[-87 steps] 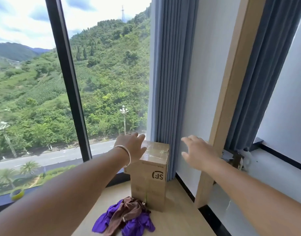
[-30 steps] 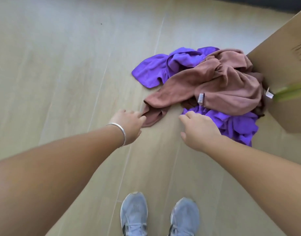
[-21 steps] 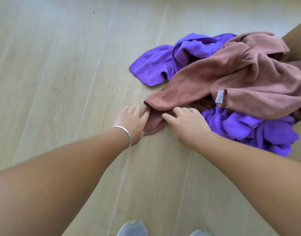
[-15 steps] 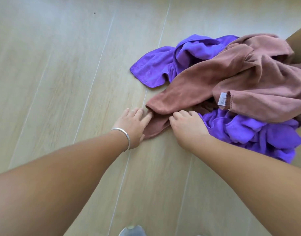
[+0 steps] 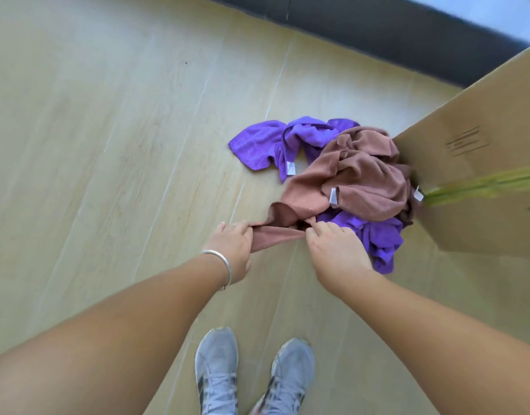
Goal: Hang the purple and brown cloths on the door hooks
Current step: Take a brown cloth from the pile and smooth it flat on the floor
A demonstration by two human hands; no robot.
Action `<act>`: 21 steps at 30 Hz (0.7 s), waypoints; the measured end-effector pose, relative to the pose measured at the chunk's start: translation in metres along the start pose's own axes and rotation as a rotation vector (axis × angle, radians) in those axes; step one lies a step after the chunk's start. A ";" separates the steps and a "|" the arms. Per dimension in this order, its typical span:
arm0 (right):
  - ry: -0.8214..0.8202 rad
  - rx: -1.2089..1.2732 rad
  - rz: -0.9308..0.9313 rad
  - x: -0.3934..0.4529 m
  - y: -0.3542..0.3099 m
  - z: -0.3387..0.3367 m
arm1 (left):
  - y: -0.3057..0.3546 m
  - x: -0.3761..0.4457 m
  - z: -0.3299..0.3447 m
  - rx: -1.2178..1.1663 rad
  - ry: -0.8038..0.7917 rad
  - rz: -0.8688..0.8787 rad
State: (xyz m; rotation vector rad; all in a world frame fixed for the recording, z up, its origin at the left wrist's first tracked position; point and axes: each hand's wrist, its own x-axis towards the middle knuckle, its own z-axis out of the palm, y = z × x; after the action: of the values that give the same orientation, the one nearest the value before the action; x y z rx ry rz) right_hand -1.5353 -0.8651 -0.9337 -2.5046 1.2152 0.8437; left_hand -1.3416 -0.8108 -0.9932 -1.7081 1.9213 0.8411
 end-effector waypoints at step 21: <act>0.341 0.090 -0.361 -0.036 -0.220 -0.397 | -0.231 -0.359 -0.300 -0.199 0.581 -0.463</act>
State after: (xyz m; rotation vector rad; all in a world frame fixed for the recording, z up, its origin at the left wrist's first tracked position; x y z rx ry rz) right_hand -1.2245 -0.8777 -0.6008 -2.7444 0.8165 0.2764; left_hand -1.0388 -0.7706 -0.5704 -2.6019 1.6689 0.3902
